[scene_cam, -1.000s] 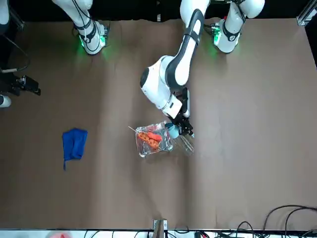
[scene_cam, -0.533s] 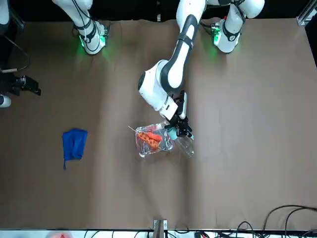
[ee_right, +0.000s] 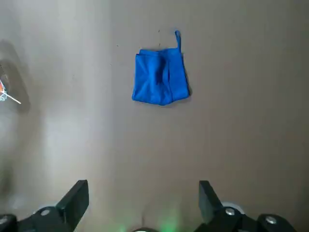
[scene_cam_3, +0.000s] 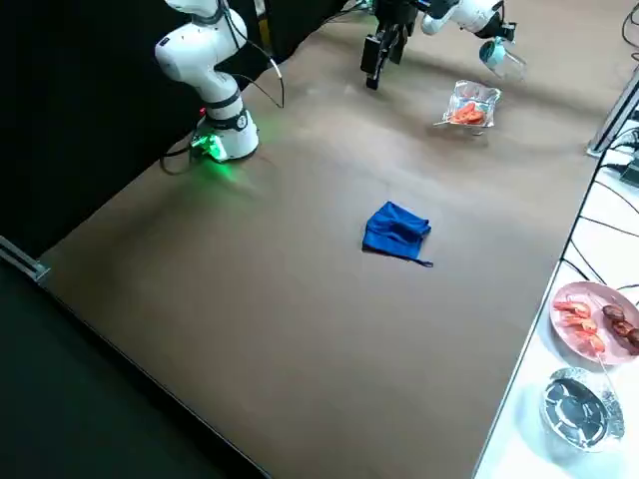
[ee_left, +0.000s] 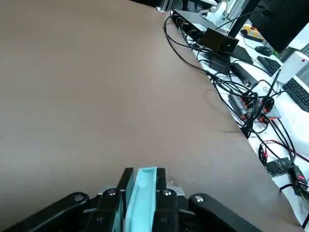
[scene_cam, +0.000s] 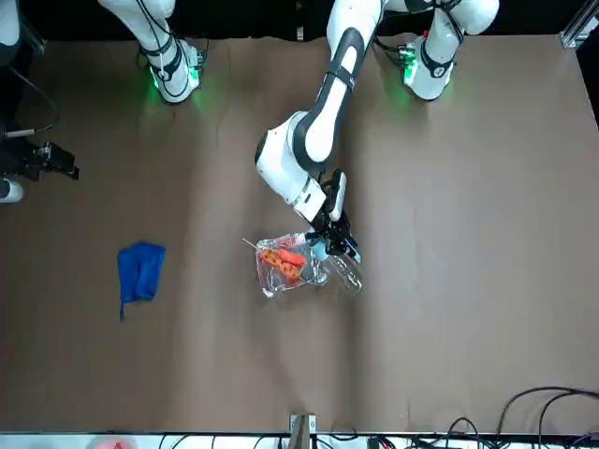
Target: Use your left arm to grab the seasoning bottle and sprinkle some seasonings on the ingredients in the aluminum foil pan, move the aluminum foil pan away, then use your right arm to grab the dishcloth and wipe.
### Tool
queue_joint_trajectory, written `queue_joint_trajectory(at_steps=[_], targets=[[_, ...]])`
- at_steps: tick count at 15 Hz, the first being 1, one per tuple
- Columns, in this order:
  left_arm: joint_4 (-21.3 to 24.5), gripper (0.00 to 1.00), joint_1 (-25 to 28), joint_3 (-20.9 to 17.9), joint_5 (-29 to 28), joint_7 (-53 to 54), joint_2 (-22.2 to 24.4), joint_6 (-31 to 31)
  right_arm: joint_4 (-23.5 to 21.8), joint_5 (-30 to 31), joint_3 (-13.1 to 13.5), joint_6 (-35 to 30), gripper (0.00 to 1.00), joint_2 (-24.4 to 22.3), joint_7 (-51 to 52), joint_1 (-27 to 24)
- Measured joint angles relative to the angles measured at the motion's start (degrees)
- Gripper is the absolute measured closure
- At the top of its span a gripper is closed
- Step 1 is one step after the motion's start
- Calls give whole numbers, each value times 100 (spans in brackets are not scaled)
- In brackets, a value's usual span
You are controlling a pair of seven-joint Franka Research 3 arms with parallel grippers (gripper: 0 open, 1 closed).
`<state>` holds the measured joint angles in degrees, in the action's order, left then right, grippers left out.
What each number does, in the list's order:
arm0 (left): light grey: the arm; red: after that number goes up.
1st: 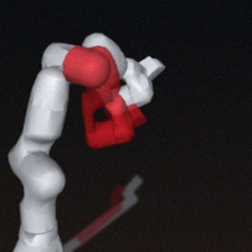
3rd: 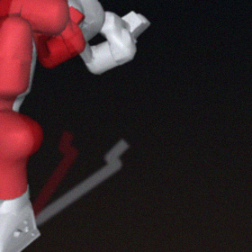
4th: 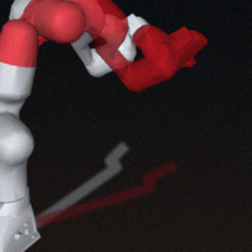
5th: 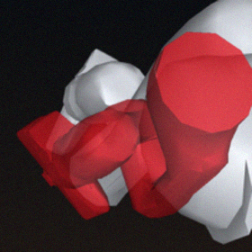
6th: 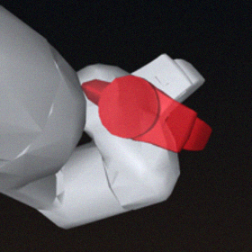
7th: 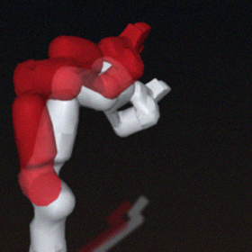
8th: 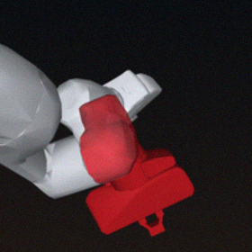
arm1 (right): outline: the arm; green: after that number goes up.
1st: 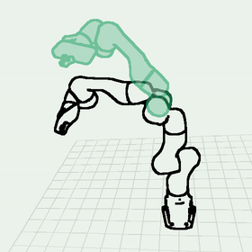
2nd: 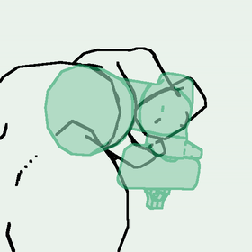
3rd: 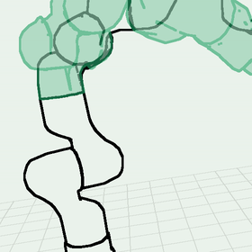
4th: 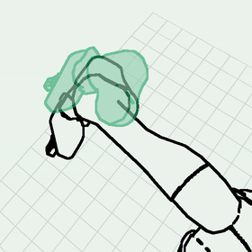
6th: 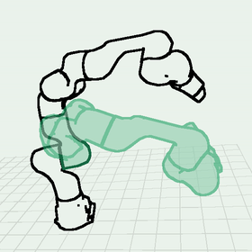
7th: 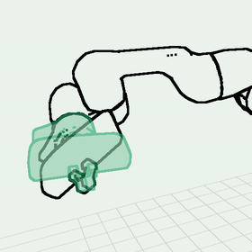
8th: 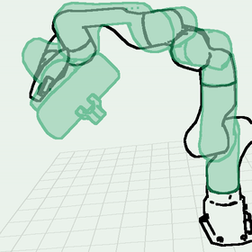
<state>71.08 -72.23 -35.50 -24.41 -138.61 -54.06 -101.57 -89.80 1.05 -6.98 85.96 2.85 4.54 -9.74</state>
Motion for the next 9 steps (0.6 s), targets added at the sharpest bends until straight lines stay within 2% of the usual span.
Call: queue_joint_trajectory(at_steps=[9], targets=[[-18,78,-71,-2,-151,147,-3,-1,0,0,9,0,0,0,0,-1]])
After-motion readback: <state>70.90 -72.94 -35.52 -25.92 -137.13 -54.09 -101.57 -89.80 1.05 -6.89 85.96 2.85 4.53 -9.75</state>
